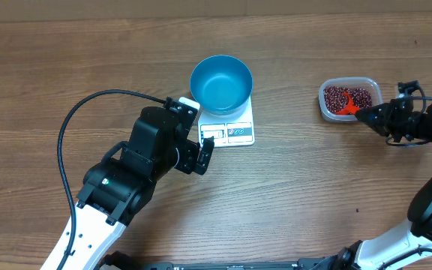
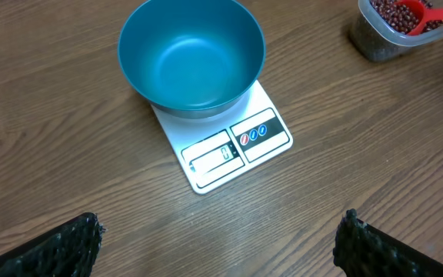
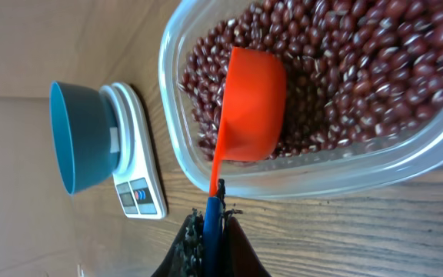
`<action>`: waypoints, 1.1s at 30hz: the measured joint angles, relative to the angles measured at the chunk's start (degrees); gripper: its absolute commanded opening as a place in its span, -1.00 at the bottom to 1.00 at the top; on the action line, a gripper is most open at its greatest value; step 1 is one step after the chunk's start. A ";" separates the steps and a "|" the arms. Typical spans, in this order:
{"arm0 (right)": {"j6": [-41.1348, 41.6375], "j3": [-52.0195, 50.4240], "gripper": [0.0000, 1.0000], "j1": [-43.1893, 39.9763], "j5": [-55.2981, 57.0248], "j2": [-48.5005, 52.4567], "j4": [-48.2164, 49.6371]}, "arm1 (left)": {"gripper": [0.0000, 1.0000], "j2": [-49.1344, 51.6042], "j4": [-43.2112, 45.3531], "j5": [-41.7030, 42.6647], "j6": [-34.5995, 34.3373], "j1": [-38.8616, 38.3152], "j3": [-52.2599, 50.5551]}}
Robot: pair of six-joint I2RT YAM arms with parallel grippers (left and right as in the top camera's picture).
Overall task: Scoop item into bowl and weigh 150g on scale
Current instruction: 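Drag the scoop through the beans to fill it, right gripper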
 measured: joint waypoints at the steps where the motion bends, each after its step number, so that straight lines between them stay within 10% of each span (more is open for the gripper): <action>1: 0.15 0.00 -0.93 -0.26 -0.24 0.02 0.20 | 0.99 0.00 0.00 0.00 0.00 0.00 0.00; 33: 0.70 0.00 -0.93 -6.23 -17.57 7.56 1.40 | 0.99 0.00 -0.02 0.00 0.00 0.00 0.00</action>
